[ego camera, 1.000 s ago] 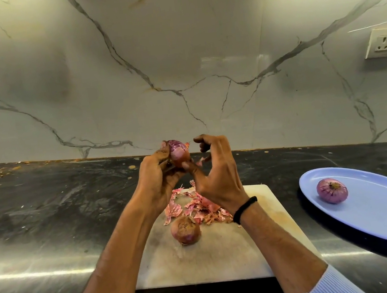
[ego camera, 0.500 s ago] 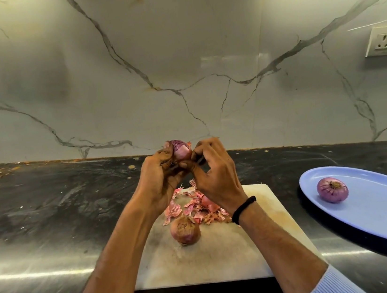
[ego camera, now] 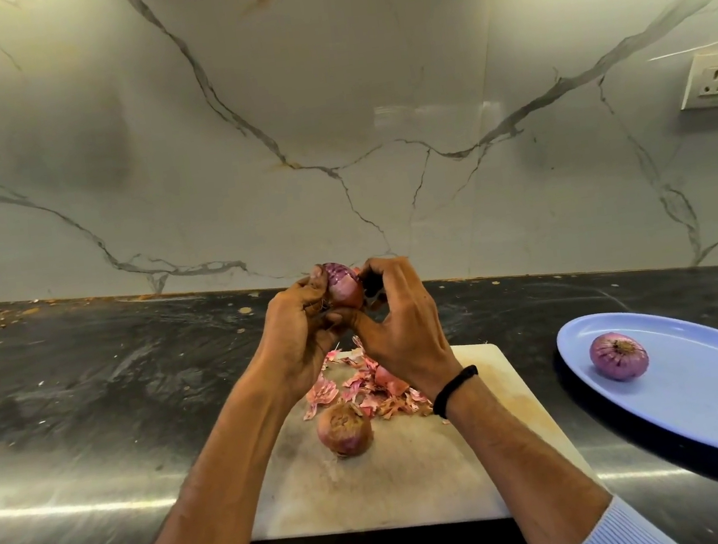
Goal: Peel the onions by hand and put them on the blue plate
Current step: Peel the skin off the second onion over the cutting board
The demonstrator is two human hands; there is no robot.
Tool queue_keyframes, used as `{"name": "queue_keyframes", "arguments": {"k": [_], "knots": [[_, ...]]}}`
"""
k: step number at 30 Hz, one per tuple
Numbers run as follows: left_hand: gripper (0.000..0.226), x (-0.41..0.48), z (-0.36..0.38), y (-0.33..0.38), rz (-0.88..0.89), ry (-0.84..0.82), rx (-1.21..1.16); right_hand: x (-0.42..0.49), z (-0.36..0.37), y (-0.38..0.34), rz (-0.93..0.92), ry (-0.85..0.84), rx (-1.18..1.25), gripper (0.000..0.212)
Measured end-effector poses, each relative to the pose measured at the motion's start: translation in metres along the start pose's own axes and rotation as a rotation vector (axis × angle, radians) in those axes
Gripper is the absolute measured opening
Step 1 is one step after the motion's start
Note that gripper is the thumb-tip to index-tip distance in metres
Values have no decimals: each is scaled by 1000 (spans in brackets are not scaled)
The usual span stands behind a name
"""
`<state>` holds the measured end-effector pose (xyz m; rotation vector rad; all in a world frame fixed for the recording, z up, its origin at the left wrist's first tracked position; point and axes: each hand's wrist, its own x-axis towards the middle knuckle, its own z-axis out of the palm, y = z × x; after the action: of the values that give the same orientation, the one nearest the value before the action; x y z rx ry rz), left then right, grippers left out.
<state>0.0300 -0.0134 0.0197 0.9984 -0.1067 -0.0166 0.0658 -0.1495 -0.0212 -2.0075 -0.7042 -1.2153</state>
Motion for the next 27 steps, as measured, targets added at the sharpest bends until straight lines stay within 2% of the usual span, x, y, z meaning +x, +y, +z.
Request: {"name": "queue_keyframes", "arguments": {"k": [2, 6, 11, 16, 27], "knots": [[30, 0, 0, 0, 5, -1, 9, 0, 0, 1, 0, -3, 4, 44], [34, 2, -2, 0, 24, -13, 4, -1, 0, 0, -53, 20, -23, 25], [35, 4, -4, 0, 43, 15, 24, 0, -2, 0, -3, 17, 8, 26], [30, 5, -3, -1, 47, 32, 86, 1, -3, -2, 36, -19, 34, 49], [27, 9, -5, -4, 69, 3, 115, 0, -2, -1, -7, -25, -31, 36]]}}
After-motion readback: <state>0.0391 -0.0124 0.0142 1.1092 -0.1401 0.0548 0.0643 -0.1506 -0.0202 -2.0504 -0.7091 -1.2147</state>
